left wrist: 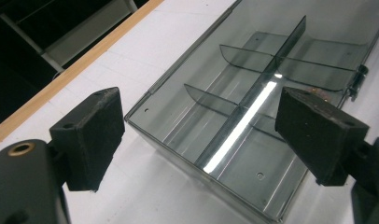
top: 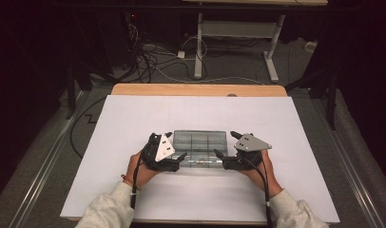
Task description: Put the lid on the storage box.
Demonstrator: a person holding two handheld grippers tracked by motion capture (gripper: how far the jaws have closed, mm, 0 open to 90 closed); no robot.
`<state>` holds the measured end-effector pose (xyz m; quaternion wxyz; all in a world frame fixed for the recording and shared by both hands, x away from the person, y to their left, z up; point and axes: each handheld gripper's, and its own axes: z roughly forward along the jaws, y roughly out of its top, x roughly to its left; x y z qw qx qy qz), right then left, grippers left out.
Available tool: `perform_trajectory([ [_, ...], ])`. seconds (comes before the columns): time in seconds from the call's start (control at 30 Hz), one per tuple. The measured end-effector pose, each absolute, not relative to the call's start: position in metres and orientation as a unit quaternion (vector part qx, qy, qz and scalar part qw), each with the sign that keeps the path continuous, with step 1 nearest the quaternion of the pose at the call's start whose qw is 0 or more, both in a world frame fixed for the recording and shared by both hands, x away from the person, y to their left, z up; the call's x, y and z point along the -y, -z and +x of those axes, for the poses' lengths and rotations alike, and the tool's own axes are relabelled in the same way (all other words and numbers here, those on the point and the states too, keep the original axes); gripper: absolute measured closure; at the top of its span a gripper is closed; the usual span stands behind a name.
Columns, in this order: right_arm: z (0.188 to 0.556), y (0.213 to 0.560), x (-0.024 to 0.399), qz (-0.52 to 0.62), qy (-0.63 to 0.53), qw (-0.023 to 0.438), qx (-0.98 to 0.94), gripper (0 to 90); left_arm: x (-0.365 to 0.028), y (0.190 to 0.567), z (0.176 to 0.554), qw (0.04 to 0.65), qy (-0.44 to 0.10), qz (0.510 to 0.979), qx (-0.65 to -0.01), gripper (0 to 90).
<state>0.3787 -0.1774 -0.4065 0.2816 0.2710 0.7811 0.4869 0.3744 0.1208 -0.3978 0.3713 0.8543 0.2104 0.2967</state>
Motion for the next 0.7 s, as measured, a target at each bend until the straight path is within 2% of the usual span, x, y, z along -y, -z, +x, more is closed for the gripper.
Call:
perform_trajectory([
  [0.7, 0.366, 0.396, 0.174, 0.245, -0.477, 0.284, -0.795, 17.3, -0.124, 0.384, 0.361, 0.373, -0.299, 0.859, -0.182, 15.4],
])
